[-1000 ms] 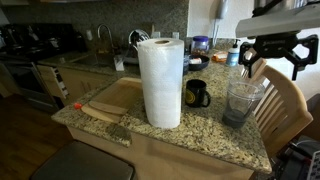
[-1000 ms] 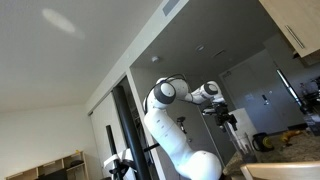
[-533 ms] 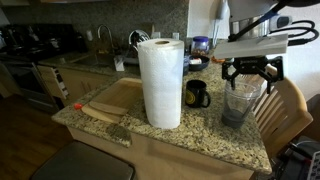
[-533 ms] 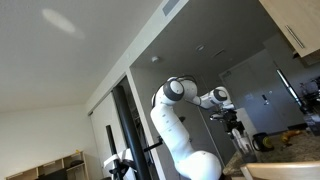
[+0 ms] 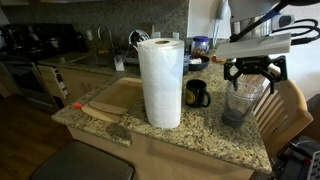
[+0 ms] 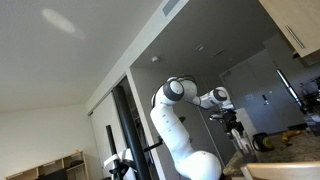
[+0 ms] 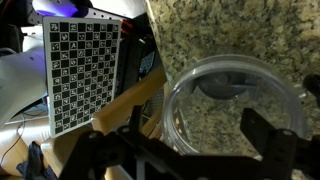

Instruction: Put the white bottle in the bowl then put the jar in the bowl

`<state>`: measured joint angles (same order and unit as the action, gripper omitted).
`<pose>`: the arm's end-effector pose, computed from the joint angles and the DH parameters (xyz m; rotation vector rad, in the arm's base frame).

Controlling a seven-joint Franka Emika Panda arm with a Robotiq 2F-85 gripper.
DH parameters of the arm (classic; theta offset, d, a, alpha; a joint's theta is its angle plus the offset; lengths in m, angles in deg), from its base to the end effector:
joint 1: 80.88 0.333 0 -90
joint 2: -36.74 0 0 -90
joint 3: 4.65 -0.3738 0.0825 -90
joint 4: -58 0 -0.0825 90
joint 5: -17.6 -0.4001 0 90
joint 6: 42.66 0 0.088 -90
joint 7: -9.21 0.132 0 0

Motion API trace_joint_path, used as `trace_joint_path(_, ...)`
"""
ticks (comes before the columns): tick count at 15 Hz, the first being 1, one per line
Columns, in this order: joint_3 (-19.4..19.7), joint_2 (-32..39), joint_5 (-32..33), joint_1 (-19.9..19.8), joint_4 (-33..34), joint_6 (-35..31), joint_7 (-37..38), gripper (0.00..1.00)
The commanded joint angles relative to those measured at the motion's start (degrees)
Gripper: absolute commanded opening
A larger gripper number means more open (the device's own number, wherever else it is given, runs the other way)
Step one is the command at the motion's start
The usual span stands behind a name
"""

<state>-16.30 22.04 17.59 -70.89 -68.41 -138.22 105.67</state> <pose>0.4032 0.1656 0.4905 2.2643 -1.7569 -0.1514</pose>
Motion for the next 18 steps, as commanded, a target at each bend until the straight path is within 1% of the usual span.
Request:
trace_joint_path(1,-0.26,-0.02,-1.18,-1.29,0.52,2.03,0.48,1.0)
trace_joint_path(2,-0.17,0.04,-1.44,-1.4,0.82,2.49,1.09,1.0)
trace_joint_path(3,-0.73,-0.03,-0.19,-1.0,0.14,1.09,0.65,1.0)
trace_joint_path(8,-0.64,-0.03,-0.21,-1.28,0.23,1.4,1.01,1.0)
trace_joint_path(13,-0.92,1.7,-1.99,-1.09,0.61,2.86,1.39,1.0)
trace_joint_path(14,-1.03,0.21,-0.54,-1.16,0.24,1.49,1.04,1.0)
trace_joint_path(18,-1.05,0.46,-0.64,-1.18,0.42,1.4,1.08,1.0)
